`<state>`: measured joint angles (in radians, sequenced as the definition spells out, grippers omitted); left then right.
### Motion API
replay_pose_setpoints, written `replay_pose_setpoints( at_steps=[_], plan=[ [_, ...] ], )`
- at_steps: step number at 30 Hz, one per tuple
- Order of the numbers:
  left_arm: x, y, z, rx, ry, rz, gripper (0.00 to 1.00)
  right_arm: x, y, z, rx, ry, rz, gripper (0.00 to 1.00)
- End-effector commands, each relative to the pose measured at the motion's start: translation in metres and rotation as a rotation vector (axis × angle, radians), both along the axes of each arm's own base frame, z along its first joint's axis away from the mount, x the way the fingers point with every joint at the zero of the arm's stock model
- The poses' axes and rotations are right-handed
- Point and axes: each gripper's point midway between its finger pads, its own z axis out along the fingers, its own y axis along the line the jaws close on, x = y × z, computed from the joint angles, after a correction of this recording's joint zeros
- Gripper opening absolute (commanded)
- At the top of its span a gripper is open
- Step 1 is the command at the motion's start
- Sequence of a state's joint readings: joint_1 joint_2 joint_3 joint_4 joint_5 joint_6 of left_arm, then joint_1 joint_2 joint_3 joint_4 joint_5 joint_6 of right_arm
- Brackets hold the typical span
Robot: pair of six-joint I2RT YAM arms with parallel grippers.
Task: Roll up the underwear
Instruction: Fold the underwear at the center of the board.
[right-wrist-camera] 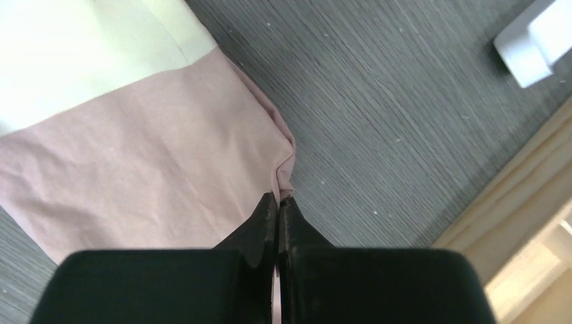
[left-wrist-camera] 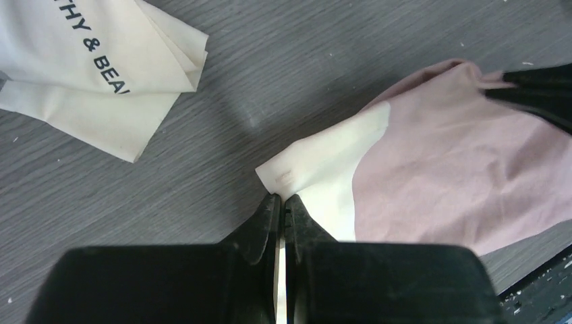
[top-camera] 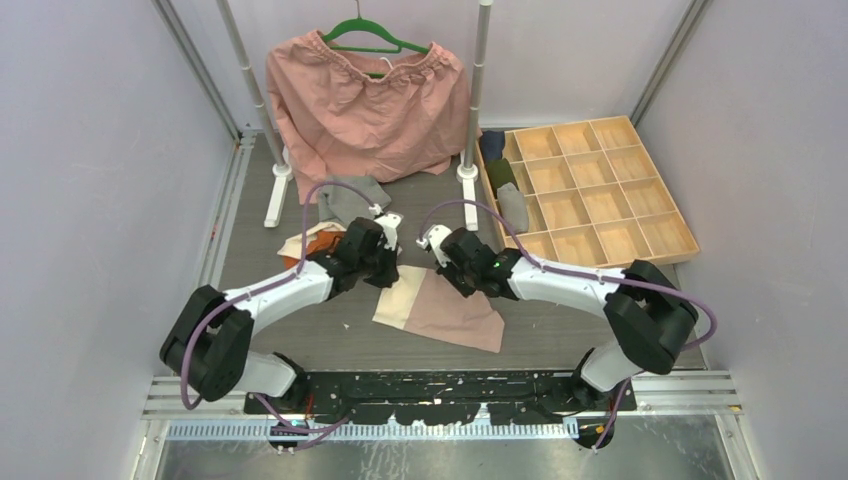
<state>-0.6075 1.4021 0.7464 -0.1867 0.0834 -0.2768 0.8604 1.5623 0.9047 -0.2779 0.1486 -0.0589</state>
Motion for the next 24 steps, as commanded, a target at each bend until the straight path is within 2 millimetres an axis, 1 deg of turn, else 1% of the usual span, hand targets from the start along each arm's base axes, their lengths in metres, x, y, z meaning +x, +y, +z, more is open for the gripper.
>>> replay_pose_setpoints(
  at_steps=[1,5,9,12,15,19,24],
  plan=[
    [0.007,-0.006,0.019,-0.087,-0.141,-0.031,0.01,0.014,-0.007,0.033,0.007,-0.185,0.059,0.01],
    [0.007,0.008,0.019,-0.056,-0.186,0.004,0.01,0.002,-0.007,0.040,0.035,-0.189,0.102,0.01],
    [0.005,0.008,0.021,-0.056,-0.189,-0.007,0.01,-0.011,-0.011,0.040,0.012,-0.140,0.125,0.01],
    [-0.001,0.004,0.019,-0.069,-0.169,-0.048,0.01,-0.021,-0.016,0.033,-0.033,-0.122,0.165,0.01],
    [-0.005,0.006,0.014,-0.055,-0.152,-0.052,0.01,-0.036,-0.018,0.025,-0.091,-0.126,0.248,0.01],
    [-0.006,0.010,0.014,-0.036,-0.159,-0.053,0.01,-0.052,-0.013,0.021,-0.110,-0.146,0.294,0.01],
    [-0.015,0.006,0.021,-0.074,-0.149,-0.083,0.01,-0.074,-0.007,0.016,-0.110,-0.173,0.352,0.01]
  ],
)
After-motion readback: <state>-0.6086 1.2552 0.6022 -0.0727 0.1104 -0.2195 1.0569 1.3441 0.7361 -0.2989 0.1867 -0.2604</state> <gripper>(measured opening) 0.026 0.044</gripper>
